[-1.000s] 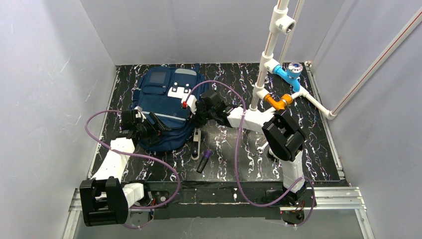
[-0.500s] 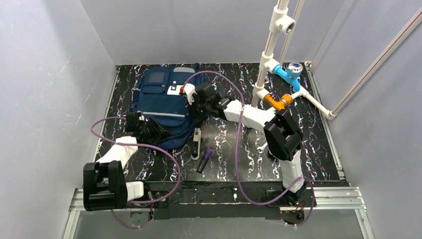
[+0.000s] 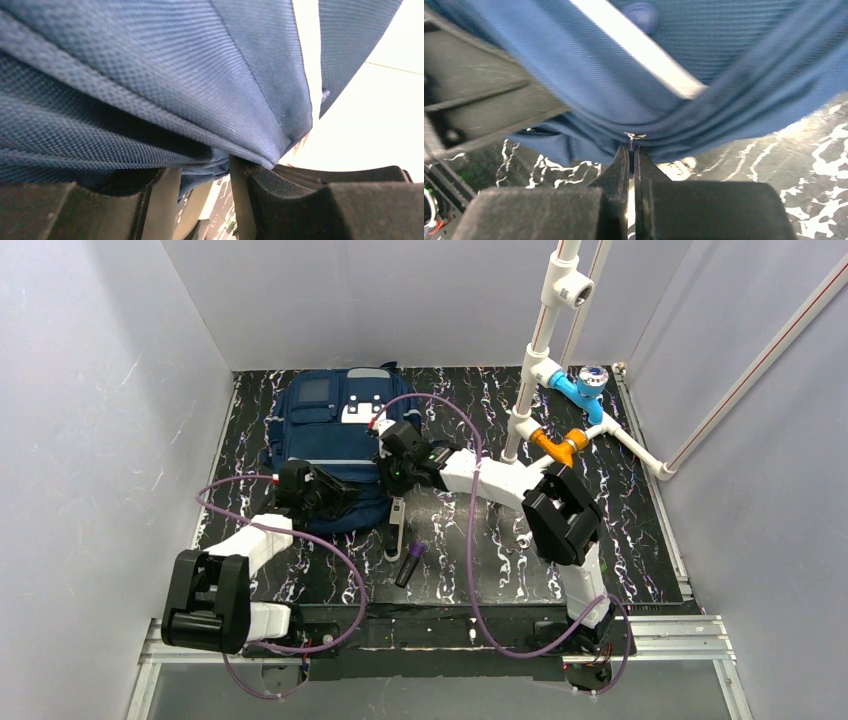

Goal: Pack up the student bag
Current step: Unzip the student bag at the center of the board.

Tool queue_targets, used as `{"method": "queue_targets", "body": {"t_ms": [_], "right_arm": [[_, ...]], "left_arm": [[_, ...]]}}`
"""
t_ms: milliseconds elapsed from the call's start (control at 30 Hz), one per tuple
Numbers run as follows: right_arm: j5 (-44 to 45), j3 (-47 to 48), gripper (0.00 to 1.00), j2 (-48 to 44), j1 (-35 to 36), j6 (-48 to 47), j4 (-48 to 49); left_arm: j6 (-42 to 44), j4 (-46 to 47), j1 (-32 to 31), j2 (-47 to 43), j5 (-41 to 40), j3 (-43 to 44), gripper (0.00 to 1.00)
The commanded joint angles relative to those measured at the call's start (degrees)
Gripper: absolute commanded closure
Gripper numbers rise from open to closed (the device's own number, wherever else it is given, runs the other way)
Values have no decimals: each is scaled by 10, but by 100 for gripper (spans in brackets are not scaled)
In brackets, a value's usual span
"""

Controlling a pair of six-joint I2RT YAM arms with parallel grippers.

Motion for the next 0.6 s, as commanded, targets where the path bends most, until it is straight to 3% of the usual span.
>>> {"method": "queue_targets", "body": {"t_ms": [0,67,200,300,367,467,567], "right_arm": [[-45,39,99,-37,47,-24,-27],[-49,37,99,-51,44,5,-34],[-138,-63,99,-92,31,90,109],[-156,-44,75,-62,10,92,86],[-180,-26,67,-50,-9,87,50],[-138,-27,49,-80,-20,79,20],[-81,-17,31,-96,-24,91,-3]], "left_arm": [[-17,112,-24,-33,-21,1,62],[1,112,-24,-39,-8,1,59],[46,111,-24,-80,1,-17,47],[71,89,-24,-124,21,-33,39],[104,25,-24,-166,26,-34,34],[182,-120,-25,-233,-12,-18,27],[247,-176,-26,-259,-15,-2,25]]}}
